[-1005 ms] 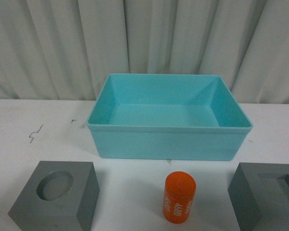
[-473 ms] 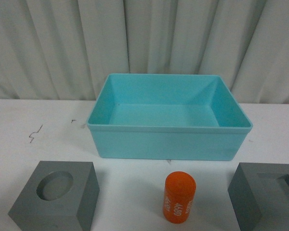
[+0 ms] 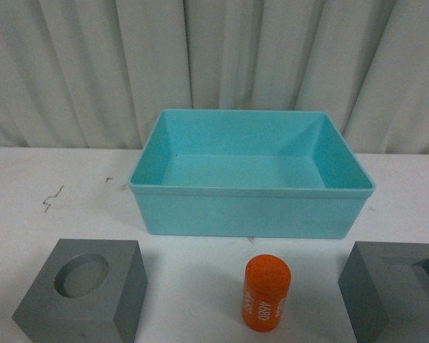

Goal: Place gray and orange parts in blue box

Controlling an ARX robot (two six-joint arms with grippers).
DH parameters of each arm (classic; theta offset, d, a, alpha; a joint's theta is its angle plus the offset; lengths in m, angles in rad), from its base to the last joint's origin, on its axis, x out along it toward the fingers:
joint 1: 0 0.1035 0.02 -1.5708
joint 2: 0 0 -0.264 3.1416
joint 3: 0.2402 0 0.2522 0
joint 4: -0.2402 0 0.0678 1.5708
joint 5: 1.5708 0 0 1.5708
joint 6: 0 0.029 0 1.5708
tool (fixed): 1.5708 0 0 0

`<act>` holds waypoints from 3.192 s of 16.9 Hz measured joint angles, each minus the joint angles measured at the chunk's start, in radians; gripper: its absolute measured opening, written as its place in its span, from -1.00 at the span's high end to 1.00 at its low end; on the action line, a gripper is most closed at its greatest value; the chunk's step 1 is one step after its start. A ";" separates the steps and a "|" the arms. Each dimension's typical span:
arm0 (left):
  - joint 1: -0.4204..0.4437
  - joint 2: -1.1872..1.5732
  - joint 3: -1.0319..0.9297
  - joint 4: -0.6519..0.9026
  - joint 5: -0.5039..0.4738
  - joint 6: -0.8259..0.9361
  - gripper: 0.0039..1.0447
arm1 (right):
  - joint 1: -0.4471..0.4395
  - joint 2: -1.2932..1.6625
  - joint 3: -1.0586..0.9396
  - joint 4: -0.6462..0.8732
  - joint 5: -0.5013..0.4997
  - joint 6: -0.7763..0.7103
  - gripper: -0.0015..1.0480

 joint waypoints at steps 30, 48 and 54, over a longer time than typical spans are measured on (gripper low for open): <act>0.000 0.000 0.000 0.000 0.000 0.000 -0.88 | 0.009 1.639 0.788 -0.169 -0.260 0.262 -0.87; 0.000 0.000 0.000 0.000 0.000 0.000 -0.88 | -0.020 1.762 0.724 -0.029 -0.300 0.243 -0.35; 0.000 0.000 0.000 0.000 0.000 0.000 -0.88 | -0.034 1.741 0.732 -0.033 -0.277 0.236 0.47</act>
